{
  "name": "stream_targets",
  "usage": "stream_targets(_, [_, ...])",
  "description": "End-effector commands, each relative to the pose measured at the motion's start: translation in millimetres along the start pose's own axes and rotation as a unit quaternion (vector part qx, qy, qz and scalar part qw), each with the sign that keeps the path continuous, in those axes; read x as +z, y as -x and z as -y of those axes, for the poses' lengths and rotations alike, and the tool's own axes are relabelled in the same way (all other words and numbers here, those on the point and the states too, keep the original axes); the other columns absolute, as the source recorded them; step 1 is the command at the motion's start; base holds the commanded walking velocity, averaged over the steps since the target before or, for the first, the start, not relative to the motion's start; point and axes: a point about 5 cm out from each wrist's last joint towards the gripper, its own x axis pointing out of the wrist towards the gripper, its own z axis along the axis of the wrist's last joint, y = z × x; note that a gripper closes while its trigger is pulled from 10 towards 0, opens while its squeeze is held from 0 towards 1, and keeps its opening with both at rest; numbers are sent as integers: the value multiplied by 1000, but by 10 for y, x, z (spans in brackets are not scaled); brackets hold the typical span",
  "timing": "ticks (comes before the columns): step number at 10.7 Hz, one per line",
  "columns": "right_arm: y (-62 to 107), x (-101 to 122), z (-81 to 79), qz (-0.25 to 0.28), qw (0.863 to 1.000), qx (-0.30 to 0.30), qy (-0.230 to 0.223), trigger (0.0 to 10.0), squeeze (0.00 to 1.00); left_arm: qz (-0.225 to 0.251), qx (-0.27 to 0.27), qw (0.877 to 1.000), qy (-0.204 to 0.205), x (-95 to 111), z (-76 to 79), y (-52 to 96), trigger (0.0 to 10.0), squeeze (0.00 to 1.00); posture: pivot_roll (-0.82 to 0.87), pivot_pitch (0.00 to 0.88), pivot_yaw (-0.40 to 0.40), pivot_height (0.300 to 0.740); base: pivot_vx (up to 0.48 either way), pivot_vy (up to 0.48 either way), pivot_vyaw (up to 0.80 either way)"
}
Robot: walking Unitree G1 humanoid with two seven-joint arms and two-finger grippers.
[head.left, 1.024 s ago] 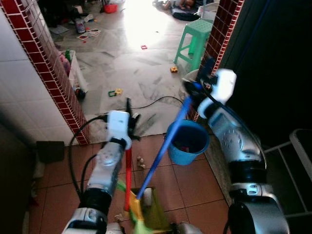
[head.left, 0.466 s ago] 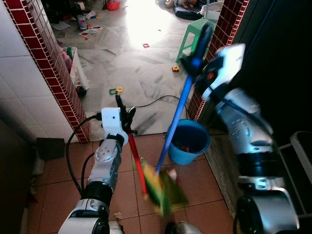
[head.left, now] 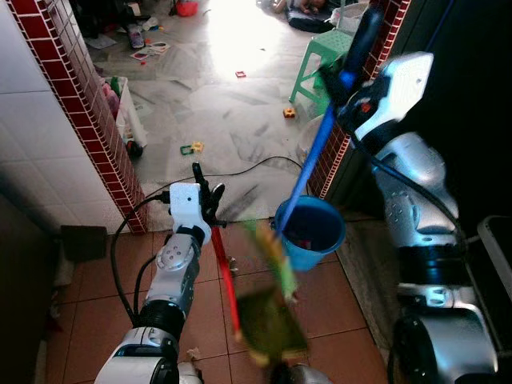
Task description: Sweep floor
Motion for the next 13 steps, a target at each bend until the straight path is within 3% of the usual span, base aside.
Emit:
stream_targets(1, [-45, 164, 18, 35, 999, -1, 22, 10000, 0, 26, -17, 999, -14, 128, 48, -39, 10000, 0, -86, 0, -48, 740, 0, 0, 0])
stream_targets(5, [152, -129, -113, -11, 999, 33, 31, 10000, 0, 35, -26, 998, -52, 177, 8, 85, 10000, 0, -66, 5, -52, 740, 0, 0, 0])
stream_targets(7, [277, -361, -317, -43, 997, 59, 20, 10000, 0, 3, -33, 997, -73, 109, 39, 59, 10000, 0, -61, 28, -60, 740, 0, 0, 0])
stream_targets(8, [330, -460, -416, -56, 996, 71, 16, 10000, 0, -10, -44, 994, -104, 115, 71, 13, 10000, 0, -60, 54, -59, 740, 0, 0, 0])
stream_targets(9, [360, -487, -448, -61, 995, 73, 19, 10000, 0, -13, -50, 993, -109, 124, 85, 19, 10000, 0, -59, 65, -58, 740, 0, 0, 0])
stream_targets(10, [410, -547, -505, -69, 994, 77, 19, 10000, 0, -51, -52, 987, -140, 36, 75, 28, 10000, 0, -46, 100, -56, 740, 0, 0, 0])
stream_targets(13, [437, -620, -663, -82, 992, 95, 15, 10000, 0, -50, -52, 987, -144, 4, 133, 37, 10000, 0, -33, 147, -60, 740, 0, 0, 0])
